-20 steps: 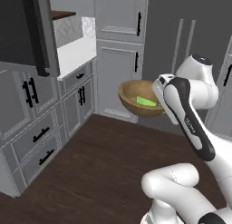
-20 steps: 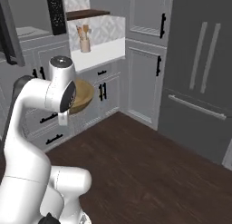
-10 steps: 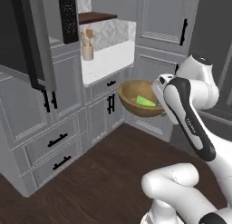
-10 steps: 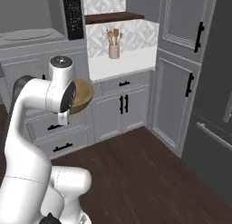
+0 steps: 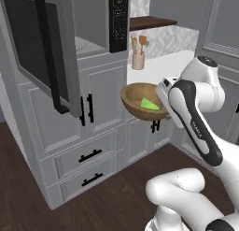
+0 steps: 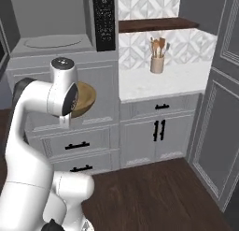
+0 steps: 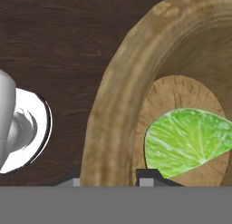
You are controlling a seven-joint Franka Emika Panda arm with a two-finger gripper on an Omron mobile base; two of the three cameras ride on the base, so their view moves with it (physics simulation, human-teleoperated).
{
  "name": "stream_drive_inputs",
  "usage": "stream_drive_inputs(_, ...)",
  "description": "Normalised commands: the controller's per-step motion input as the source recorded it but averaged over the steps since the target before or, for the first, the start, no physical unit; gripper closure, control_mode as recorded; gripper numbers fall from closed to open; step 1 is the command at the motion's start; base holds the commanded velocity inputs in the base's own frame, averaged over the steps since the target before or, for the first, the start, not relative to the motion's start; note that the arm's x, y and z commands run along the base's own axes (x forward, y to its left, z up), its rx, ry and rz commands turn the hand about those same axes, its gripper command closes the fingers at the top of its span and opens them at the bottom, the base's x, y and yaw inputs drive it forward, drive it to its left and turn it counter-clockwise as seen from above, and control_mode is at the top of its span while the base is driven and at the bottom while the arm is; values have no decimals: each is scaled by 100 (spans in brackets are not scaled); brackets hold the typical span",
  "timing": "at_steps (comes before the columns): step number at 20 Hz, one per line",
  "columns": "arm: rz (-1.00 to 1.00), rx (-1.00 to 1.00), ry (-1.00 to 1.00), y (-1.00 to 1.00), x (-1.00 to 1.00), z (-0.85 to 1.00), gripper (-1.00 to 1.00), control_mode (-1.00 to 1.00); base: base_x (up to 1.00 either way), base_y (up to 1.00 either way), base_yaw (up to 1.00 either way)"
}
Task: Pick the lemon wedge from the sink and place it in the bowl. Then pick the bowl and place it in the microwave. Then close the microwave door and press the start button.
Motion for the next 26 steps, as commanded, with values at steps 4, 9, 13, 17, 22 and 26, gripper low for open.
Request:
stream_drive_inputs(4, 0, 0, 0, 0, 0, 0, 100, 100, 72, 0, 40)
stream_drive_inputs(9, 0, 0, 0, 0, 0, 0, 100, 100, 63, 0, 24)
stream_drive_inputs(13, 0, 0, 0, 0, 0, 0, 100, 100, 68, 0, 10)
stream_drive_inputs(17, 0, 0, 0, 0, 0, 0, 100, 100, 70, -3, 1)
stream_drive_inputs(22, 0, 0, 0, 0, 0, 0, 100, 100, 34, -13, 3)
stream_drive_inputs(26, 0, 0, 0, 0, 0, 0, 100, 100, 24, -13, 9)
